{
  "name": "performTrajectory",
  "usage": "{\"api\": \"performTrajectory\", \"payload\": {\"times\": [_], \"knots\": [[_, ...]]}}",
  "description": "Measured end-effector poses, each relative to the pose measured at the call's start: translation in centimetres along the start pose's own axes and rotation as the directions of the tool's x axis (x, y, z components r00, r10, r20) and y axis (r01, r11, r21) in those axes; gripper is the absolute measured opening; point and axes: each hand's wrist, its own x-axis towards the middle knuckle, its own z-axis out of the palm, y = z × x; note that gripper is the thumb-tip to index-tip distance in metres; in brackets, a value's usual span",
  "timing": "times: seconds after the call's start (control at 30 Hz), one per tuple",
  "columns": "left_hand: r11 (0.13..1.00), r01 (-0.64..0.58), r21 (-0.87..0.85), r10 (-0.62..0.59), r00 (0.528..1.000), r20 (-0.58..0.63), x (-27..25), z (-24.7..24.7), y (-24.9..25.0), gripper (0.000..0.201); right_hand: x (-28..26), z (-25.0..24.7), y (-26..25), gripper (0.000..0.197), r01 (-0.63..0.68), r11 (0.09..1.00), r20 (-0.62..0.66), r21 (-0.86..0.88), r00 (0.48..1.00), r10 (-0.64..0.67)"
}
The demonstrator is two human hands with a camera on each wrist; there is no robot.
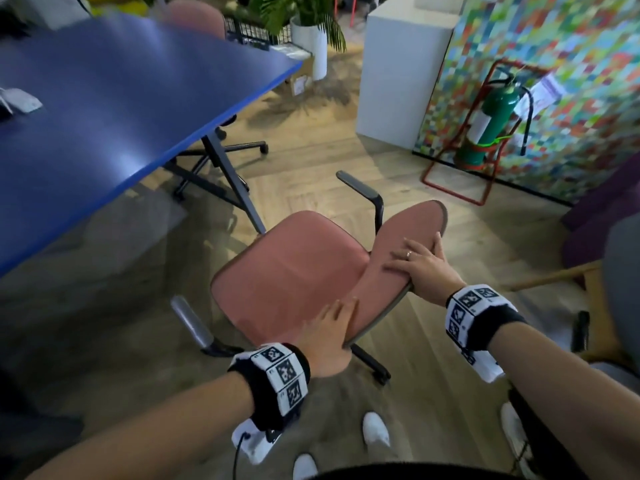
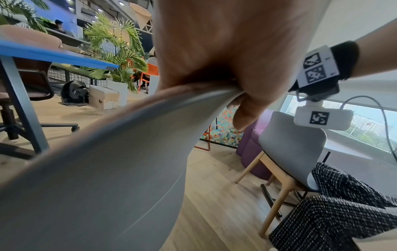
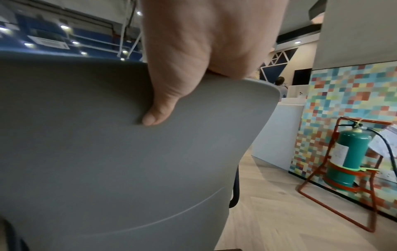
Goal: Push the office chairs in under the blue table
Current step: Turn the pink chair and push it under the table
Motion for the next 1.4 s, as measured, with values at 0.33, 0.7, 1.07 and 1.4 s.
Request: {"api": "performTrajectory", "payload": {"times": [0.33,0.7,1.07,1.4], "knots": [[0.994,0.082,0.069,-0.073,0.990,-0.121,2.4,-1.0,2.4,0.083,5.2,-1.4,2.1,0.047,0.232,0.973,0.028,-0.003,0.972,-0.232],[0.985,0.170,-0.011,-0.169,0.965,-0.201,0.3,-6.1,-5.8,0.081,13.4,-2.1,-5.4,0.045,0.324,0.946,0.020,-0.030,0.946,-0.324],[0.975,0.202,-0.094,-0.219,0.944,-0.245,-3.2,-10.3,-18.4,0.084,22.2,-3.1,-17.4,0.048,0.375,0.926,0.045,-0.039,0.927,-0.373],[0.972,0.184,-0.149,-0.222,0.928,-0.300,-7.5,-12.2,-28.1,0.090,27.0,-3.5,-27.6,0.049,0.433,0.901,0.064,-0.030,0.900,-0.431]]}}
